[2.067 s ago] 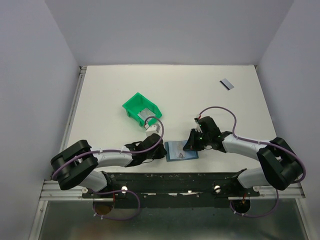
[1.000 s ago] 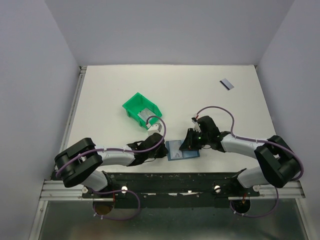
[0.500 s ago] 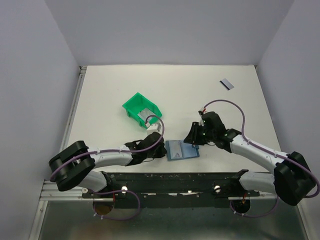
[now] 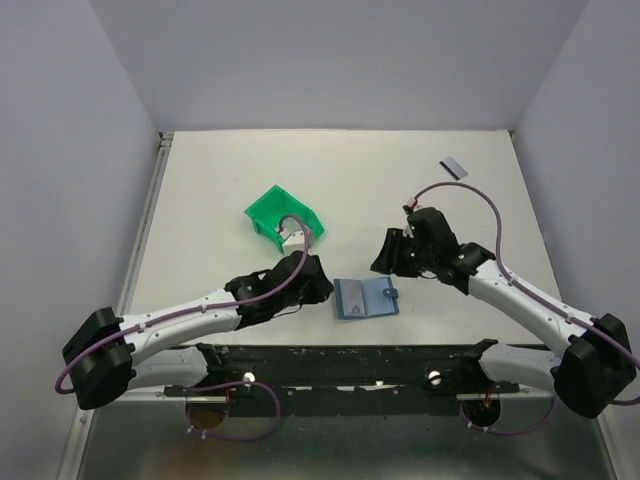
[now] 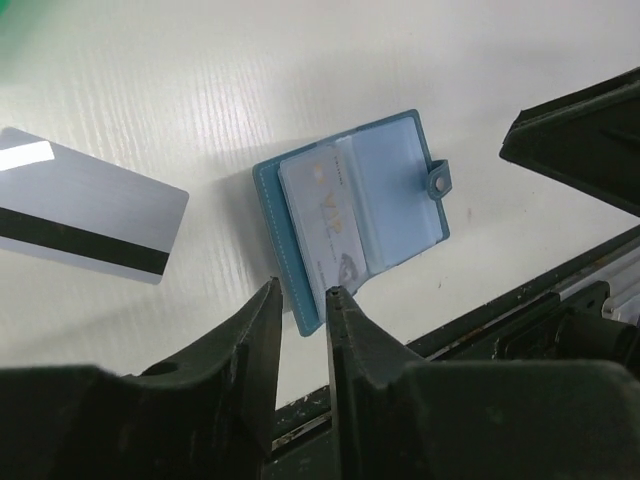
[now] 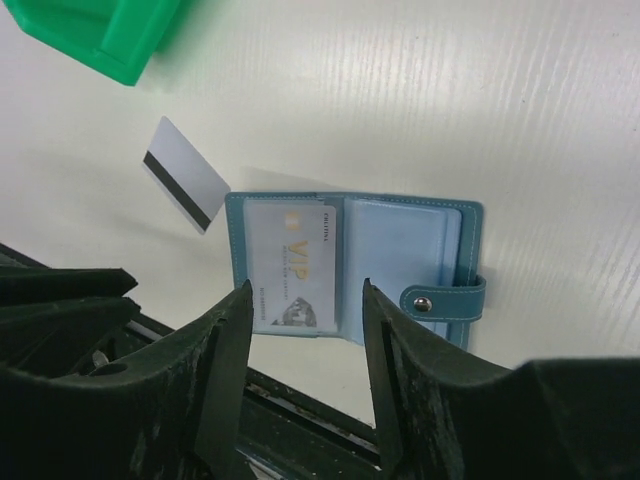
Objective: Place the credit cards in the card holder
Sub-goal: Insert the credit card into the card holder, then move the credit card to the center of the board.
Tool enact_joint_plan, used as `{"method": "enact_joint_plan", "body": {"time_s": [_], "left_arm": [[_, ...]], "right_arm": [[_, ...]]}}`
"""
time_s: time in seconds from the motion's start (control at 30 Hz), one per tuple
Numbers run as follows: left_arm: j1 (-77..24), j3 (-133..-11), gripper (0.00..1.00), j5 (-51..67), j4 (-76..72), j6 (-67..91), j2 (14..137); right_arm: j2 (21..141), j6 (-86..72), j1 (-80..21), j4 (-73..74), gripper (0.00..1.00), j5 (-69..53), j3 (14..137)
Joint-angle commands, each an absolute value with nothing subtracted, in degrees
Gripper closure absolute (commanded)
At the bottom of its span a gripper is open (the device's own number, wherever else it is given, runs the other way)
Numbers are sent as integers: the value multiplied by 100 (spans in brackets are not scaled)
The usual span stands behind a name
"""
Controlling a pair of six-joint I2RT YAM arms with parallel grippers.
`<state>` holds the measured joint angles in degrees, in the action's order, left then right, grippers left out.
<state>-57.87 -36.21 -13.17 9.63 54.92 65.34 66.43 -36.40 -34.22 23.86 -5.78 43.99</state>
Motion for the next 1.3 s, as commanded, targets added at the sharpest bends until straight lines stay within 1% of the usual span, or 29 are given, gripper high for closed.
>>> {"method": "enact_joint_plan", "body": {"time_s": [0.0, 0.07, 0.2, 0.3, 0.5, 0.57, 0.63, 0.83, 0.97, 1.03, 1.17, 1.27], "left_arm": [[-5634, -4200, 59, -1512, 1730, 5081, 6346], [-5424, -4455, 56, -1337, 1819, 4862, 6451], [-4792, -4842, 55, -626, 1688, 4597, 6775], [-4404, -5167, 55, -238, 1661, 4413, 7065], [-4035, -5967, 55, -9, 2056, 3912, 7619], [-3894, -6186, 54, 148, 2100, 3754, 7742], [-3754, -6424, 53, 289, 2153, 3569, 7944], [-3419, -7837, 53, 711, 2390, 3156, 9208], [-3384, -8936, 53, 922, 2680, 2962, 10079], [-3358, -9245, 53, 993, 2768, 2909, 10378], [-3287, -9387, 53, 1055, 2812, 2865, 10573], [-3191, -9299, 53, 1107, 2821, 2856, 10617]], "right_arm": [[6776, -3524, -3069, 2891, 43, -474, 4825], [6881, -3525, -2613, 2892, 43, -807, 4974], [7434, -3305, -1594, 2953, 43, -1238, 5649], [8302, -3016, -1126, 3146, 43, -1292, 6677], [10254, -2830, -415, 3331, 43, -1468, 8663], [10659, -2865, -221, 3313, 43, -1494, 9182], [10889, -2900, -45, 3244, 43, -1529, 9421], [11090, -2997, 456, 2883, 42, -1512, 9649], [11986, -3138, 685, 3155, 43, -1784, 10685], [12487, -3129, 747, 3313, 43, -1863, 11326], [13568, -3146, 843, 3840, 42, -1855, 12916], [14219, -3260, 993, 3999, 42, -1846, 13586]]}}
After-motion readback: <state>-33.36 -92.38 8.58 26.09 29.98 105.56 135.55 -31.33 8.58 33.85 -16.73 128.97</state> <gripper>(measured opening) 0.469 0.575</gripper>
